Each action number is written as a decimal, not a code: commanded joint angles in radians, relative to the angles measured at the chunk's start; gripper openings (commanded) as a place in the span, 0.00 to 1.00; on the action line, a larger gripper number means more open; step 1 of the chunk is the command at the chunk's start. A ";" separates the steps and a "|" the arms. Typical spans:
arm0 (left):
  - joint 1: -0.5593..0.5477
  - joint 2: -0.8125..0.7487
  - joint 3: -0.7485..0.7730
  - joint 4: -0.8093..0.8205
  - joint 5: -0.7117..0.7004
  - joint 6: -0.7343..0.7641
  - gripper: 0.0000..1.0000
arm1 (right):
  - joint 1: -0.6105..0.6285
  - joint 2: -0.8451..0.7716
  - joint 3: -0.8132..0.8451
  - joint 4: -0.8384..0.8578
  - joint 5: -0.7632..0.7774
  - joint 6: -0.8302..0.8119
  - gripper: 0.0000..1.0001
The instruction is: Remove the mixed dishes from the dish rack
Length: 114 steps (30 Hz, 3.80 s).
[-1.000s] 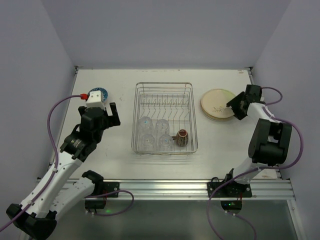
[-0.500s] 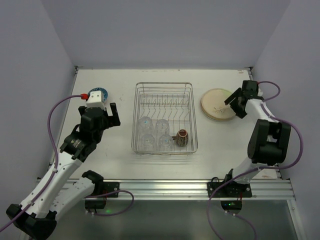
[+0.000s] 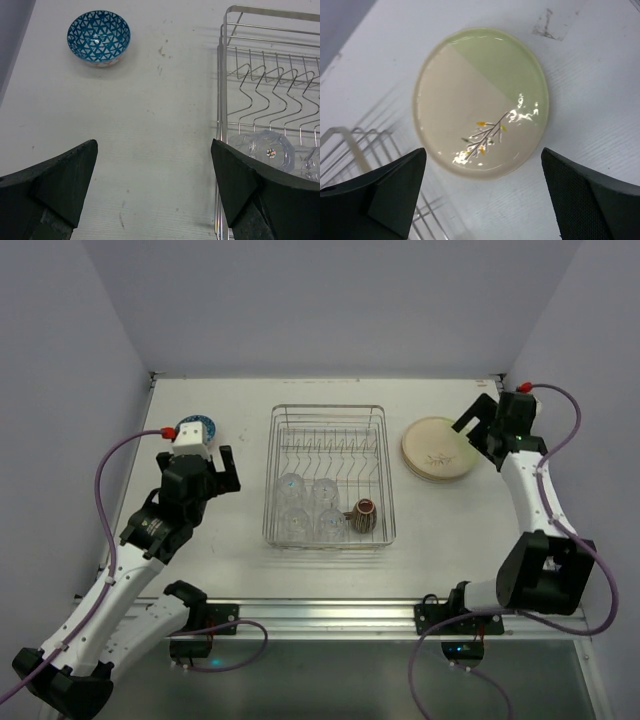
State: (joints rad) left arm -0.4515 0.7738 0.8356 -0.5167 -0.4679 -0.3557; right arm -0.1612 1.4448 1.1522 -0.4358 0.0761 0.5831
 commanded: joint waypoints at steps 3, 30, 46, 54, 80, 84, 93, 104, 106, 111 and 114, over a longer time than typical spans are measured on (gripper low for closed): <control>0.008 -0.008 0.003 0.021 -0.069 -0.006 1.00 | 0.055 -0.164 0.038 -0.017 -0.153 -0.101 0.99; 0.010 0.009 0.002 0.023 -0.058 -0.012 1.00 | 0.891 -0.110 0.090 -0.379 0.145 -0.207 0.90; 0.010 0.012 -0.003 0.029 -0.029 -0.002 1.00 | 0.963 0.006 0.073 -0.402 0.182 -0.226 0.85; 0.010 0.018 -0.004 0.032 -0.023 0.001 1.00 | 0.963 0.083 0.057 -0.365 0.166 -0.235 0.80; 0.010 0.019 -0.006 0.034 -0.011 0.004 1.00 | 0.963 0.071 0.075 -0.392 0.208 -0.227 0.22; 0.010 0.019 -0.006 0.032 -0.011 0.004 1.00 | 0.963 0.006 0.102 -0.402 0.217 -0.226 0.18; 0.010 0.030 0.002 0.035 0.017 0.006 1.00 | 0.931 -0.132 0.173 -0.402 0.235 -0.193 0.00; 0.010 -0.002 0.022 0.102 0.417 -0.091 1.00 | 0.784 -0.377 0.126 -0.180 -0.009 -0.091 0.00; 0.008 -0.017 -0.015 0.225 0.631 -0.136 1.00 | 0.752 -0.414 0.116 -0.127 -0.059 -0.054 0.00; 0.008 -0.015 -0.202 0.733 1.012 -0.284 1.00 | 0.736 -0.457 0.110 -0.013 -0.200 0.014 0.00; 0.007 0.001 -0.274 1.079 1.146 -0.429 1.00 | 0.735 -0.478 0.083 0.093 -0.298 0.075 0.00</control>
State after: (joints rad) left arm -0.4473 0.7654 0.6197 0.0822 0.3847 -0.6106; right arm 0.5766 0.9863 1.2499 -0.5400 -0.0662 0.5701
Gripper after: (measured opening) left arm 0.997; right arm 0.611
